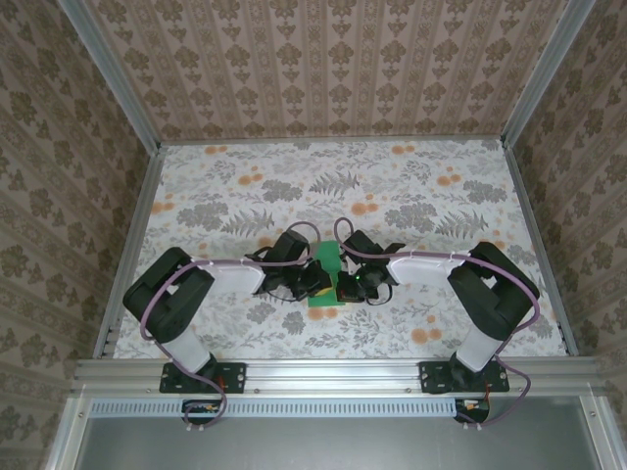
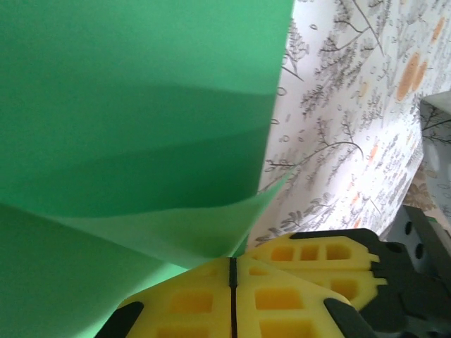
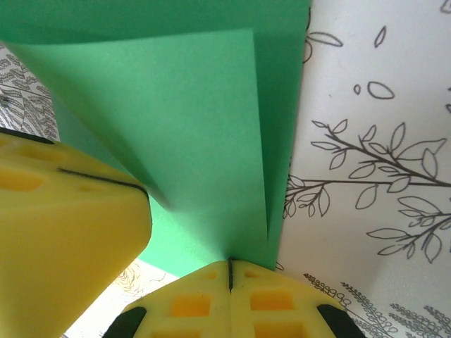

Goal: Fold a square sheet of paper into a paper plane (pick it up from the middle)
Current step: Fold the triangle a second time at the center of the table.

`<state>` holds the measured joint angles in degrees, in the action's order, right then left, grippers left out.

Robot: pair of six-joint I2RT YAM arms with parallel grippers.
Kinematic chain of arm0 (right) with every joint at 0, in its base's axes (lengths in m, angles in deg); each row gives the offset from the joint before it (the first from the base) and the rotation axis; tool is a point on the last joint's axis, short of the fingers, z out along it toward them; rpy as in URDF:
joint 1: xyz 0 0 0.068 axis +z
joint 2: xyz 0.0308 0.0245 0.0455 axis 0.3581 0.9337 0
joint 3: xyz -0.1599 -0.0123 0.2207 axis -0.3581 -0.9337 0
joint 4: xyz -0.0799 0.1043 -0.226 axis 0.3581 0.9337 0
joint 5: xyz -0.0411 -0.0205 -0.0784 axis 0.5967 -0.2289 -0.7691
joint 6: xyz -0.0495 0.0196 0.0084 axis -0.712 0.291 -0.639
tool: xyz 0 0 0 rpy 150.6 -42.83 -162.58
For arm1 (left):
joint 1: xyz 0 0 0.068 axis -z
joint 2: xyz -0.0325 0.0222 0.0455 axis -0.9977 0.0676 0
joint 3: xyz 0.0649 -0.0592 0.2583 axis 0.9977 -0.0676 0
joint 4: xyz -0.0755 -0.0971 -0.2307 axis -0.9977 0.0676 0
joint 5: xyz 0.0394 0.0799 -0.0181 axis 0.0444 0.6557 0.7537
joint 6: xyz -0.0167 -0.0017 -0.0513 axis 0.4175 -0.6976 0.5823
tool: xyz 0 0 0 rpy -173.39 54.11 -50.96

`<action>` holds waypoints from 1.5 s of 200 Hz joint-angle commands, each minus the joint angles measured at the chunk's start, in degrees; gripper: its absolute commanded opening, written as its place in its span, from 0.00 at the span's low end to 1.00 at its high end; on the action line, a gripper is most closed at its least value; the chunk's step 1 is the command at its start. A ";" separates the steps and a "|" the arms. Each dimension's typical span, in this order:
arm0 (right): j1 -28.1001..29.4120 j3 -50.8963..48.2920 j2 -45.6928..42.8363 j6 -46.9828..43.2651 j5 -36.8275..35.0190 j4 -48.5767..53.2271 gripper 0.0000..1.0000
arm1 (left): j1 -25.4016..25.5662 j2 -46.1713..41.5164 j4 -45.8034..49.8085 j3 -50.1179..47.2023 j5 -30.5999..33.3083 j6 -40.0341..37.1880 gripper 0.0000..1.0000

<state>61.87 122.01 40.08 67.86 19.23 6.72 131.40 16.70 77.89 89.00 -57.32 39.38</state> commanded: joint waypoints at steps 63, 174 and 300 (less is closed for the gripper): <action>-0.28 -1.86 1.64 0.78 -1.19 3.15 0.03 | 1.26 2.84 -1.54 0.85 0.77 -0.75 0.09; -0.85 -5.60 1.49 -1.10 -0.68 4.21 0.03 | -2.03 2.53 5.08 1.07 2.90 -7.08 0.10; -1.34 -8.22 1.39 -1.14 -0.45 3.97 0.03 | -16.58 0.96 13.02 3.76 1.56 -16.74 0.10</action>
<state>60.23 117.16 38.42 67.40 22.44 0.66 117.30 18.97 86.92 91.73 -58.72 25.96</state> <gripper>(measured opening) 0.045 0.103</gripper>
